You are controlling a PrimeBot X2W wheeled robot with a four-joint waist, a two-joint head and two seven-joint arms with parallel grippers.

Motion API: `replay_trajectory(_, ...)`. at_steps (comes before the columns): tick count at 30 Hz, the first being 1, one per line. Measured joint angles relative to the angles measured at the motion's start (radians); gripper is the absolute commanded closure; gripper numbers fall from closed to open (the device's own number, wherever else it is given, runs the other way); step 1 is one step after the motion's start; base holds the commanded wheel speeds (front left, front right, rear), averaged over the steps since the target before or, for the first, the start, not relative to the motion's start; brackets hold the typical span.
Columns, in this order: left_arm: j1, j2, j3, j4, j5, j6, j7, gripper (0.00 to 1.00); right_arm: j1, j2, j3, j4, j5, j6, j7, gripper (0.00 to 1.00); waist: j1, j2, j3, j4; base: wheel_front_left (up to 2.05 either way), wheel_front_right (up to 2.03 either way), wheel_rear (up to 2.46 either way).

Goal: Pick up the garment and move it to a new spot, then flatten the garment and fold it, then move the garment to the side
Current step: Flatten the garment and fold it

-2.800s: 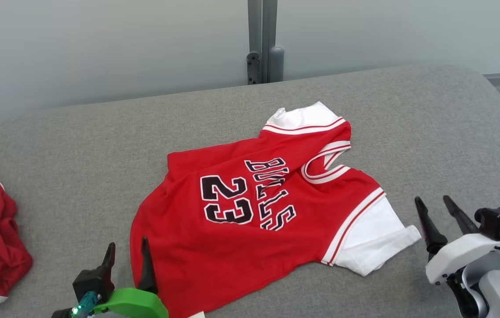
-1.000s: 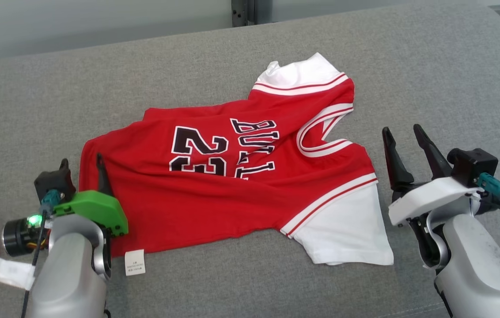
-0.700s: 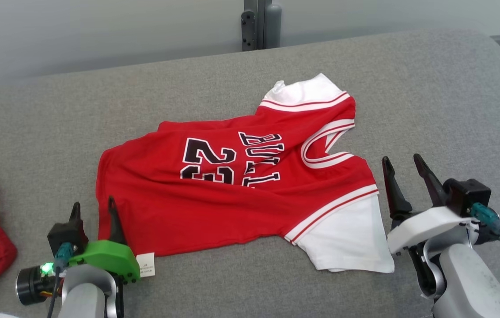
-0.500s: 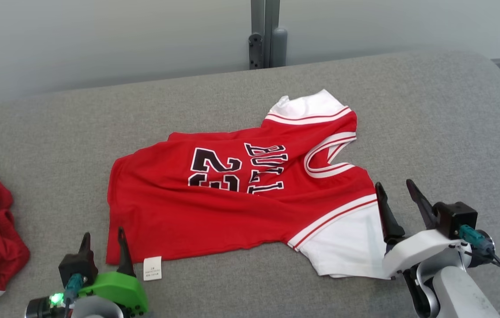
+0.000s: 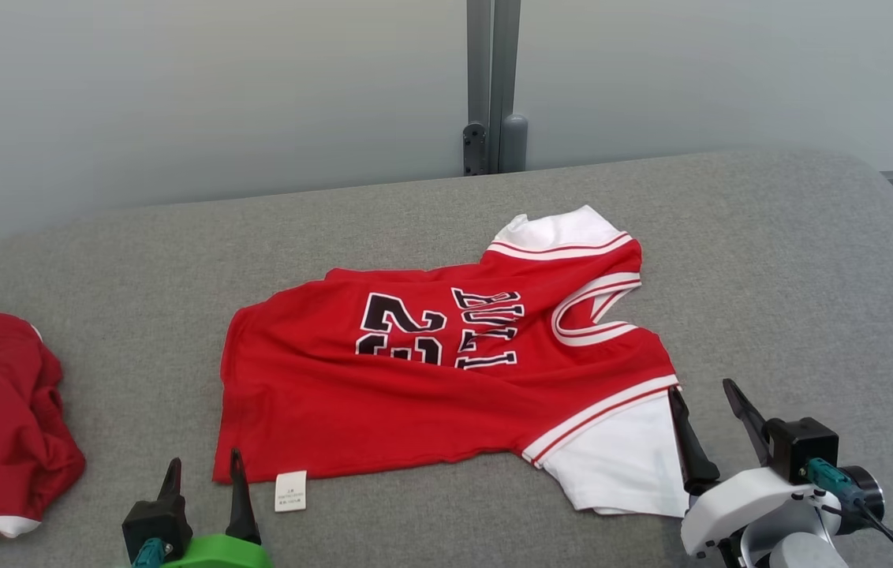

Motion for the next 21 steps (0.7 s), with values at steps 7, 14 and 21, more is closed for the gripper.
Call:
replay_trajectory(7,0.000,0.000,-0.020,0.028,-0.053,-0.012,0.000,0.00,-0.002,0.005,0.004,0.044,0.003,0.000,0.000,0.00,0.0000,0.0000,0.021,0.006,0.00,0.00,0.00)
replay_trajectory(14,-0.064,-0.001,-0.032,0.098,-0.108,-0.021,0.000,0.00,-0.033,-0.007,0.013,0.115,0.012,0.000,0.000,0.00,0.0000,0.0000,0.088,0.013,0.00,0.00,0.00)
replay_trajectory(21,-0.120,-0.001,-0.023,0.166,-0.134,-0.022,0.000,0.00,-0.072,-0.017,0.020,0.133,0.018,0.000,0.000,0.00,0.0000,0.0000,0.150,0.002,0.00,0.00,0.00)
